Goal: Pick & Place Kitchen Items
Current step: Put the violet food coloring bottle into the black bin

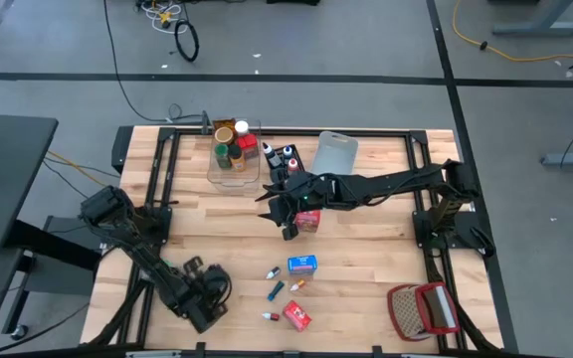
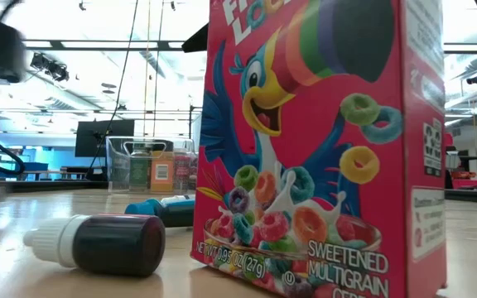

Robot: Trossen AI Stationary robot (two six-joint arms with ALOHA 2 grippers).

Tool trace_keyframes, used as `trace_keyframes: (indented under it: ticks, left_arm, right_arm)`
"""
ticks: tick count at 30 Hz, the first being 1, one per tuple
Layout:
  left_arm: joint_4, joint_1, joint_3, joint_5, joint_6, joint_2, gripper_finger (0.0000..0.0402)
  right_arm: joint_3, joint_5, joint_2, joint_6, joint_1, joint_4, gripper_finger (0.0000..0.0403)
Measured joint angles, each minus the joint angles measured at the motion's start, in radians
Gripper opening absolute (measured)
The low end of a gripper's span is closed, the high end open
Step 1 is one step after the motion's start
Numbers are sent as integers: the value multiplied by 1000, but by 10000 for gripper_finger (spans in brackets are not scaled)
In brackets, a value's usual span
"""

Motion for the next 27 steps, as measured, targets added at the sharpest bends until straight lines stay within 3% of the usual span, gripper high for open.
trace_keyframes:
  ticks: [4, 9, 17, 22, 27]
  left_arm:
    - [-71, 25, 0, -54, 28, -1, 79]
    - [-145, 83, -8, -151, 152, -3, 55]
    - [-148, 246, -18, -359, 396, -4, 68]
    - [-125, 397, -14, -481, 525, -5, 68]
    - [50, 566, -14, -539, 870, -5, 54]
  right_arm:
    - [0, 0, 0, -11, 36, -4, 194]
    - [0, 33, -38, -48, 108, -93, 194]
    - [0, 403, -125, 146, 215, -316, 187]
    - [0, 572, -130, 282, 247, -473, 173]
    - [0, 659, -130, 498, 252, -653, 157]
